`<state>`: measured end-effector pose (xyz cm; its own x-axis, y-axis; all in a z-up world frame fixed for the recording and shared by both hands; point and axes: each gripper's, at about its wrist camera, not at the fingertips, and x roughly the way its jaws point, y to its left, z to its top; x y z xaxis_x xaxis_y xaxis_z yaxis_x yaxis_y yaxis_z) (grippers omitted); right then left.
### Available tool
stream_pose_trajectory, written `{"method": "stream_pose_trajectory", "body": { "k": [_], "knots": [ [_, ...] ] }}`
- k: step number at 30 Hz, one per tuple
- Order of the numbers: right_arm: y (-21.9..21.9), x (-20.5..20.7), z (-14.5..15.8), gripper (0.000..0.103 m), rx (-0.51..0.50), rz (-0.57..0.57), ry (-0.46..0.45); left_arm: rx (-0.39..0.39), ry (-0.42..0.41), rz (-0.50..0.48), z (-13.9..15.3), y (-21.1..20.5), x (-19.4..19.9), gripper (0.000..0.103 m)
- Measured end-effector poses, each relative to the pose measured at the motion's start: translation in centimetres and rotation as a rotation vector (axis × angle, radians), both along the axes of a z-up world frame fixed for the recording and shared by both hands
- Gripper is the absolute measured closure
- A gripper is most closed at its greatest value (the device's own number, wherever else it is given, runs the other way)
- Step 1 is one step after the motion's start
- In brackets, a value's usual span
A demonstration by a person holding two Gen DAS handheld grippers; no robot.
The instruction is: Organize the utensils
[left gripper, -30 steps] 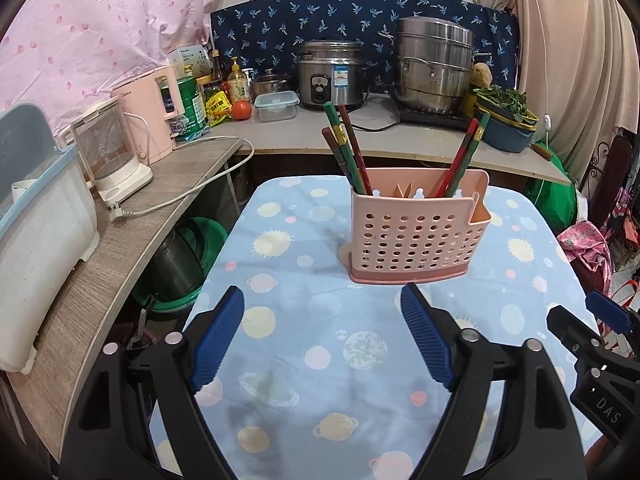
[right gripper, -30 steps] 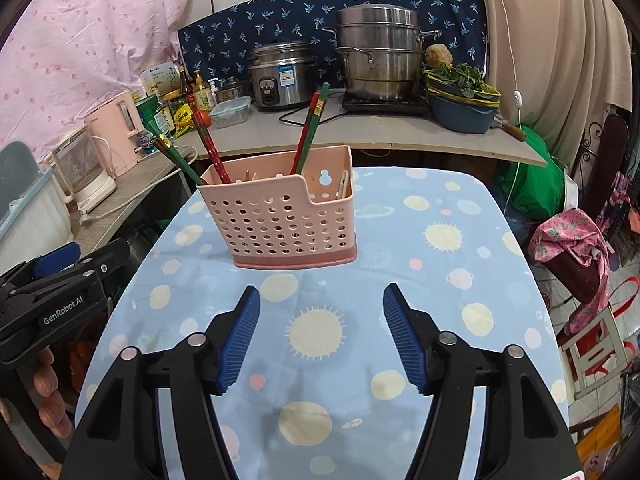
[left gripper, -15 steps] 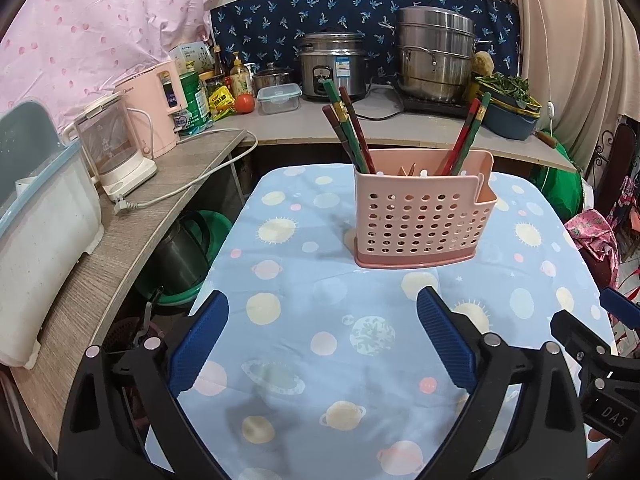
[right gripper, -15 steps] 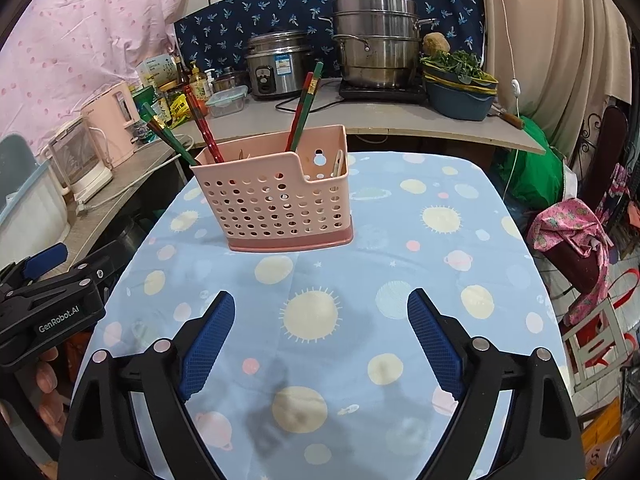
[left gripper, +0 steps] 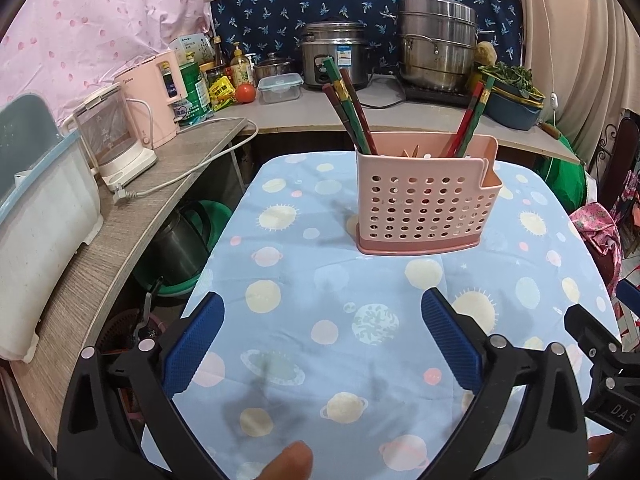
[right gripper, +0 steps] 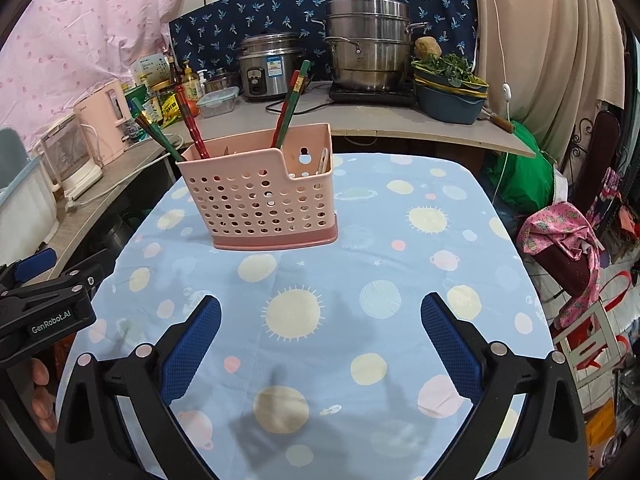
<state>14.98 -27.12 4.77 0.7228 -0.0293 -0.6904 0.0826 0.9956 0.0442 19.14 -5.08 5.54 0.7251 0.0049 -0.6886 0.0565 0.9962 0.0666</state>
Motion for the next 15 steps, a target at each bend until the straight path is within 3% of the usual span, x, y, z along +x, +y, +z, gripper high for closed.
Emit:
{"method": "stream_pose_trajectory", "body": {
  "k": [15],
  "knots": [
    [0.17, 0.1, -0.26, 0.006, 0.005, -0.001, 0.006, 0.004, 0.009, 0.016, -0.28, -0.05, 0.13, 0.008]
  ]
}}
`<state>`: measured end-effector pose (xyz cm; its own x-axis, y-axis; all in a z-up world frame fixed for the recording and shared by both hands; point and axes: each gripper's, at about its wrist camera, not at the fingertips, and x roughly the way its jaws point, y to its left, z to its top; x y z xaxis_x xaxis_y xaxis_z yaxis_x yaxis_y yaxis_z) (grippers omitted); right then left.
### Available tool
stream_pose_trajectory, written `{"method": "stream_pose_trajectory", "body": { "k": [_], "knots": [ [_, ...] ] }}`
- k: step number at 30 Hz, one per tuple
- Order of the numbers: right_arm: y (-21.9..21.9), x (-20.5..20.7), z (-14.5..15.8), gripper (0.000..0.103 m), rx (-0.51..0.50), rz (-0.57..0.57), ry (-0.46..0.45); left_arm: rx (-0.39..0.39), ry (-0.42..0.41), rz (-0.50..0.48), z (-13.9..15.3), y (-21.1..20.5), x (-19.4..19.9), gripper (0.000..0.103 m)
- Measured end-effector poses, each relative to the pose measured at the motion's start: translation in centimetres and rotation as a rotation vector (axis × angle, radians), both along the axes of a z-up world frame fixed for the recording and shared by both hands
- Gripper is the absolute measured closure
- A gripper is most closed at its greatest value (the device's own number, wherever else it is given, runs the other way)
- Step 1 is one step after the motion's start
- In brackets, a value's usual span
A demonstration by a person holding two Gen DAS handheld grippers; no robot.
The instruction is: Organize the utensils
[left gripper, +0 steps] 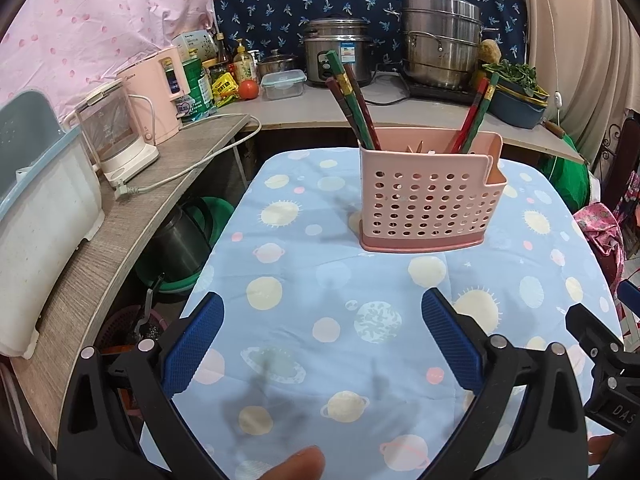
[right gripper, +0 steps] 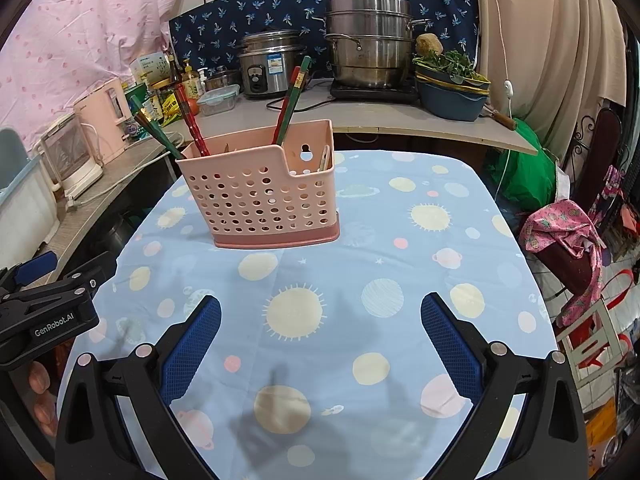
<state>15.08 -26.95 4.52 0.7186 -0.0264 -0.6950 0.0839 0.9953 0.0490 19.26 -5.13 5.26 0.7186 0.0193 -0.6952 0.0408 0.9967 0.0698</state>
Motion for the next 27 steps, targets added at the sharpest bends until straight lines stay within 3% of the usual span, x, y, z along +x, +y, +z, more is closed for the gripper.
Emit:
{"method": "stream_pose_trajectory", "body": {
  "k": [27],
  "knots": [
    [-0.07, -0.02, -0.91, 0.006, 0.013, -0.007, 0.018, -0.005, -0.013, 0.035, 0.0, 0.37, -0.21, 0.008]
  ]
}}
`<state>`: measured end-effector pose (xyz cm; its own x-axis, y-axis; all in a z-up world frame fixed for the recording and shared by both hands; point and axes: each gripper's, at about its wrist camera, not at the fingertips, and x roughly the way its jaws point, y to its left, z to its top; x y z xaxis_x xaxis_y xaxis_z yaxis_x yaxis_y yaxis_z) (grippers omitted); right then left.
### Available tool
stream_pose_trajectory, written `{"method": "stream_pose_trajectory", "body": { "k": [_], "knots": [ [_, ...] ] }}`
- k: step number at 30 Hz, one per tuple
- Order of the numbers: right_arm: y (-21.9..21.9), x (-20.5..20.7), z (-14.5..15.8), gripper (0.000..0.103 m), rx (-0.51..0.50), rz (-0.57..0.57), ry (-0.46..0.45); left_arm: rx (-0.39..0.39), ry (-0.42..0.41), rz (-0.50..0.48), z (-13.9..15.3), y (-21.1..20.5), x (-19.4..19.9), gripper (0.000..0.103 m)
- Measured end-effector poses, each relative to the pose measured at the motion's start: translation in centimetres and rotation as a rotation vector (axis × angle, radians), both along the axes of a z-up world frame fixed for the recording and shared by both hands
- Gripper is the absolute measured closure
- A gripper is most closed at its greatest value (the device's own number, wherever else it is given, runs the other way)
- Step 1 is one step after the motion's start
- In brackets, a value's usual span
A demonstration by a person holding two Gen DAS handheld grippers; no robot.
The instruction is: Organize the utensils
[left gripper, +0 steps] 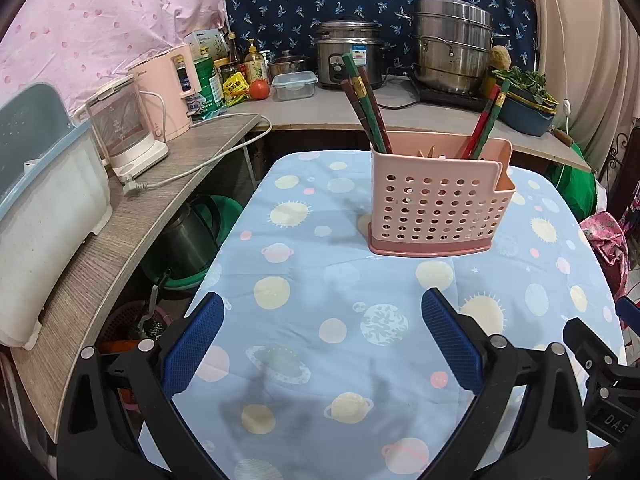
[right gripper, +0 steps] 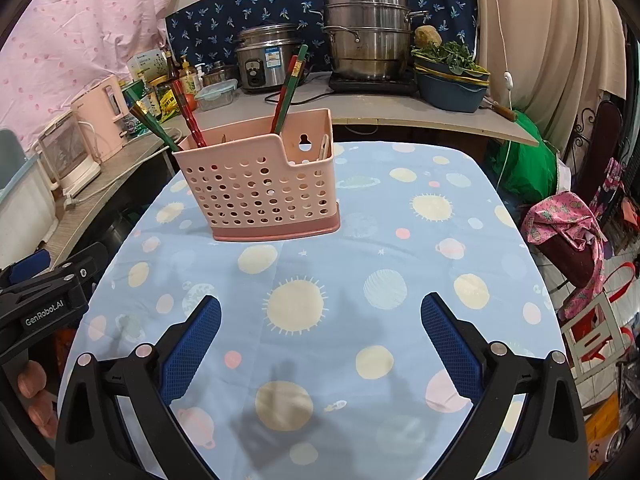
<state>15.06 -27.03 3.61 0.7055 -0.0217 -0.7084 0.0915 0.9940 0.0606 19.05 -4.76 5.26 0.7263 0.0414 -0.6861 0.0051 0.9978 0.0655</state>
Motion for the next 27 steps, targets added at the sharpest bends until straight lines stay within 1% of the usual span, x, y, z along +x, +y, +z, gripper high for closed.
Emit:
{"method": "stream_pose_trajectory", "body": {
  "k": [27],
  "knots": [
    [-0.27, -0.01, -0.09, 0.006, 0.005, -0.005, 0.002, 0.005, -0.005, -0.004, -0.03, -0.08, 0.05, 0.008]
  ]
}}
